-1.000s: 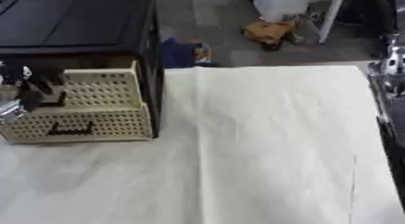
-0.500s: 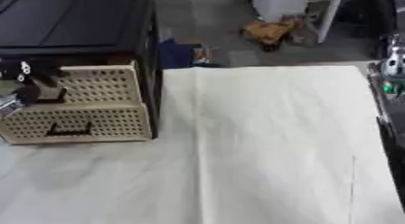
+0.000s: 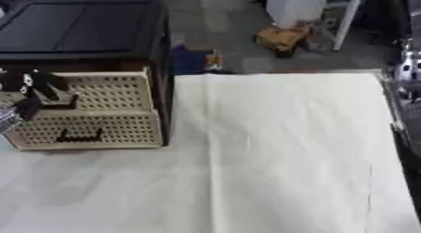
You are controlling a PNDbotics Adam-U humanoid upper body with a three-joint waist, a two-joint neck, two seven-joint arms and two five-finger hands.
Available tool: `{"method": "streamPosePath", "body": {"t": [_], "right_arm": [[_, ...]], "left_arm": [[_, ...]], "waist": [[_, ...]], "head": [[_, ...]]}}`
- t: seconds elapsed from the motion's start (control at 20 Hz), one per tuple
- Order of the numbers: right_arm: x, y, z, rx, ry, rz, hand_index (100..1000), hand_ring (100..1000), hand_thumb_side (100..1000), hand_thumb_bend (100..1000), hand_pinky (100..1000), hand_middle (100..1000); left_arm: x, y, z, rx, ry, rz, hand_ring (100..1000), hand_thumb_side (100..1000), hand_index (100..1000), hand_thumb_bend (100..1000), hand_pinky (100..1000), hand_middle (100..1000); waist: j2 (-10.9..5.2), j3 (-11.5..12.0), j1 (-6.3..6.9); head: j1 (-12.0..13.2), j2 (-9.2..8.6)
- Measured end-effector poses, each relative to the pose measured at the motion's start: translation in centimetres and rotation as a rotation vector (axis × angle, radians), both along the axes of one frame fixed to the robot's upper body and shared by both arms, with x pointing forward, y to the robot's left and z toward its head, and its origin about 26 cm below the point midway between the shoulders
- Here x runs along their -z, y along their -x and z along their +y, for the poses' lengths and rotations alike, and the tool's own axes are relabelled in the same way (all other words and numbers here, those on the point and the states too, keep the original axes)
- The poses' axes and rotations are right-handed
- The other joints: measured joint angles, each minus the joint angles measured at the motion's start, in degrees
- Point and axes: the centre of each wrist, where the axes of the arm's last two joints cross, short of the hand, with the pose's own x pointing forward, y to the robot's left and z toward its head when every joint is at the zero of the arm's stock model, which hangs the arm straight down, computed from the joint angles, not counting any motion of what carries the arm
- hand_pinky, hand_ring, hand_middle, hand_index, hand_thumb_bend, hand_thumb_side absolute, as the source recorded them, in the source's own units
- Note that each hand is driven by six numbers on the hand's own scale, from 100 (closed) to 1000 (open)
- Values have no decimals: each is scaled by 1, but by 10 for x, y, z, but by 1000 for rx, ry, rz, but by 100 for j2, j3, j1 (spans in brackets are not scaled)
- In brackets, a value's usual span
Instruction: Pick up objects from table and place into drawer.
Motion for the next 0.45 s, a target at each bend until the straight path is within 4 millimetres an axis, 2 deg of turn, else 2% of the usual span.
{"method": "streamPosePath", "body": {"t": [0.15,0.3,0.45], "right_arm": [[3,1,2,-3,-10,5,819,622,1000,110,554,602],[7,1,2,-2,-17,13,819,623,1000,104,555,602],[9,2,4,-4,-27,14,819,625,1000,100,556,603]], "left_arm": [[-3,12,-7,46,42,-40,542,1000,788,100,385,615],[-8,23,-14,84,101,-67,449,1000,749,100,315,548],[-14,35,-23,129,180,-75,425,1000,739,100,302,539]], "waist": [[-96,51,-28],[-196,103,-50],[-283,164,-54]], "head": [[-40,66],[-83,128],[-137,181]]}}
